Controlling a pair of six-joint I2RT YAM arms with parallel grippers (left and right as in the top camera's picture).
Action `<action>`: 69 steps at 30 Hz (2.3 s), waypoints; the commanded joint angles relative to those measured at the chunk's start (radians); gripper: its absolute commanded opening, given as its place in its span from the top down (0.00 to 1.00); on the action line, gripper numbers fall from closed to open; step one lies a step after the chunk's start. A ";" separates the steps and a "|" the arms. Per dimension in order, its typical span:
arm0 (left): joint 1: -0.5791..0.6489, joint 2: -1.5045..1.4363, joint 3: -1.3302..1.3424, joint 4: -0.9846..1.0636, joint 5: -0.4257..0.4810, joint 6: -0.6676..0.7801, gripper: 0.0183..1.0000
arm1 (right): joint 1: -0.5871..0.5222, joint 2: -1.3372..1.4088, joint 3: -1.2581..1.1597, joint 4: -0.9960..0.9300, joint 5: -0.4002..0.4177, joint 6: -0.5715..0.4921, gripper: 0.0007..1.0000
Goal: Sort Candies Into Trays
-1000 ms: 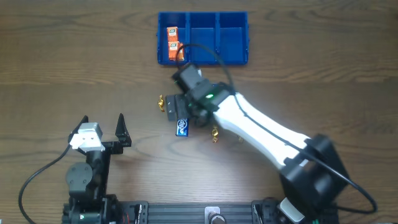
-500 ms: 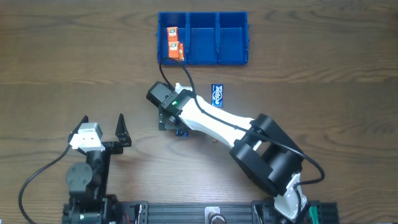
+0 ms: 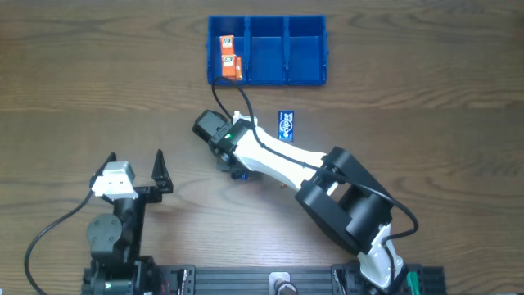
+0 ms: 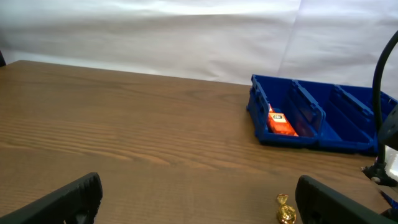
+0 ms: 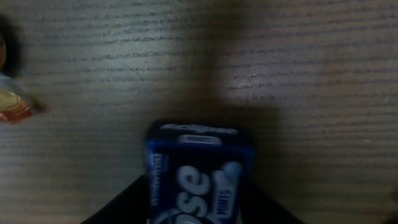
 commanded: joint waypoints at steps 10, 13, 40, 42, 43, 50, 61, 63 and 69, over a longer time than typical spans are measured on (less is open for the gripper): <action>0.002 -0.006 -0.015 -0.043 0.006 0.011 0.00 | -0.082 0.001 0.385 -0.278 0.170 -0.232 0.75; 0.002 -0.006 -0.015 -0.043 0.006 0.011 0.00 | -0.200 0.002 0.550 -0.280 0.170 -0.371 0.76; 0.002 -0.006 -0.015 -0.043 0.006 0.011 0.00 | -0.394 0.240 0.654 0.101 0.138 -0.542 0.76; 0.002 -0.006 -0.015 -0.042 0.006 0.011 0.00 | -0.391 0.240 0.654 0.100 0.137 -0.508 0.76; 0.002 -0.006 -0.015 -0.043 0.006 0.011 0.00 | -0.388 0.240 0.654 0.099 0.137 -0.498 0.76; 0.002 -0.006 -0.015 -0.043 0.006 0.011 0.00 | -0.376 0.241 0.654 0.083 0.138 -0.487 0.71; 0.002 -0.006 -0.015 -0.042 0.006 0.011 0.00 | -0.369 0.175 0.646 -0.005 0.191 -0.487 0.31; 0.002 -0.006 -0.015 -0.043 0.006 0.011 0.00 | -0.356 0.099 0.586 -0.069 0.190 -0.487 0.26; 0.002 -0.006 -0.015 -0.043 0.006 0.011 0.00 | -0.306 -0.152 0.141 -0.012 0.100 -0.418 0.24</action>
